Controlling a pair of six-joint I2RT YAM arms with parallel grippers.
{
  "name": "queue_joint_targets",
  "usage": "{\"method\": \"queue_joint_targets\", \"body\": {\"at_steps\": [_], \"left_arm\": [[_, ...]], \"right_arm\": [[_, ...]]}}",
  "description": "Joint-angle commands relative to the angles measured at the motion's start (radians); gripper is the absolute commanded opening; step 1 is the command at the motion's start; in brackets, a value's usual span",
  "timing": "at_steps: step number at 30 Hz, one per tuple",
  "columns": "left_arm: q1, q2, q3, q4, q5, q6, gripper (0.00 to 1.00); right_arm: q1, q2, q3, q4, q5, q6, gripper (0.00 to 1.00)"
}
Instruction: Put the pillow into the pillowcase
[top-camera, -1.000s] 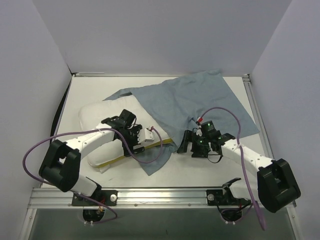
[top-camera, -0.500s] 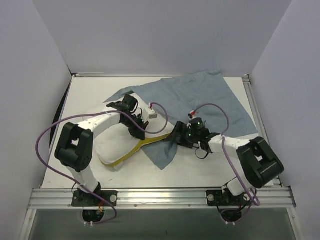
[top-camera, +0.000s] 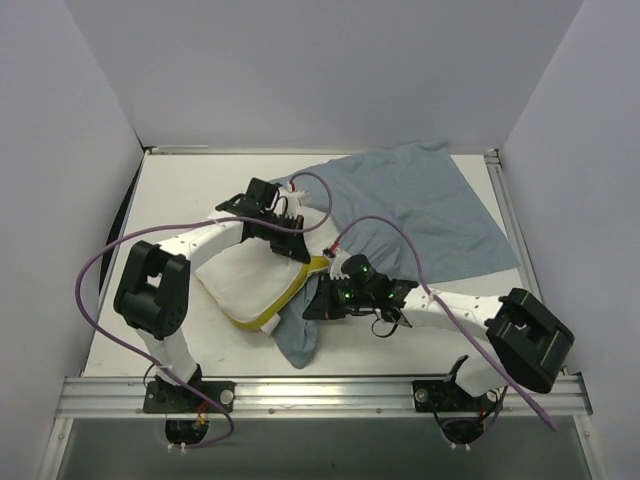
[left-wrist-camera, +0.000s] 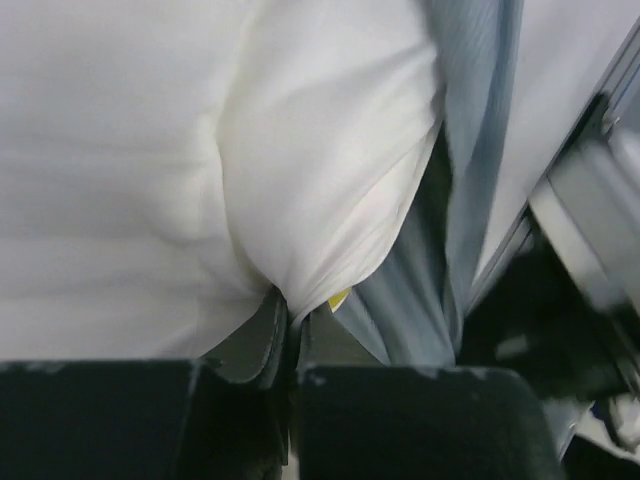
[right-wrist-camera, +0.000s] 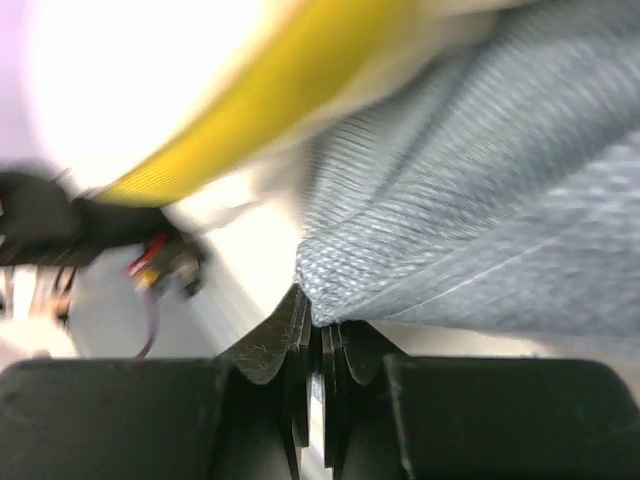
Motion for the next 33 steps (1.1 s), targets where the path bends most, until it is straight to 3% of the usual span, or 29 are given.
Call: {"method": "queue_joint_targets", "body": {"at_steps": [1, 9, 10, 12, 15, 16, 17, 20, 23, 28, 33], "left_arm": [[0.003, -0.017, 0.03, 0.37, -0.024, -0.281, 0.0], [-0.017, 0.031, -0.09, 0.441, -0.225, -0.316, 0.0], [-0.018, 0.031, -0.129, 0.447, -0.219, -0.313, 0.0], [-0.021, 0.019, -0.16, 0.421, -0.179, -0.271, 0.0], [-0.027, -0.044, -0.234, 0.342, -0.113, -0.154, 0.0], [-0.035, -0.068, -0.252, 0.293, -0.073, -0.119, 0.03], [-0.037, -0.096, -0.292, 0.277, -0.053, -0.089, 0.21], [-0.035, -0.248, -0.349, 0.237, -0.025, -0.006, 0.54], [-0.035, -0.401, -0.341, 0.185, -0.079, 0.07, 0.69], [-0.023, -0.421, -0.239, 0.043, -0.223, 0.144, 0.72], [0.125, -0.391, -0.208, -0.008, -0.358, 0.144, 0.73]], "right_arm": [[0.076, -0.105, 0.053, -0.074, -0.178, -0.065, 0.0], [0.082, -0.21, -0.035, -0.075, -0.339, -0.134, 0.01], [0.08, -0.216, -0.021, -0.092, -0.359, -0.153, 0.11], [0.056, -0.23, 0.053, -0.225, -0.398, -0.235, 0.44], [-0.091, -0.3, 0.175, -0.489, -0.45, -0.382, 0.46], [-0.146, -0.317, 0.206, -0.532, -0.441, -0.43, 0.47], [-0.232, -0.332, 0.248, -0.64, -0.339, -0.469, 0.47], [-0.347, -0.301, 0.403, -0.766, -0.101, -0.545, 0.47], [-0.375, -0.117, 0.525, -0.804, 0.062, -0.618, 0.48], [-0.365, 0.147, 0.768, -0.868, 0.131, -0.671, 0.57], [-0.297, 0.322, 1.005, -0.871, 0.191, -0.731, 0.66]]}}
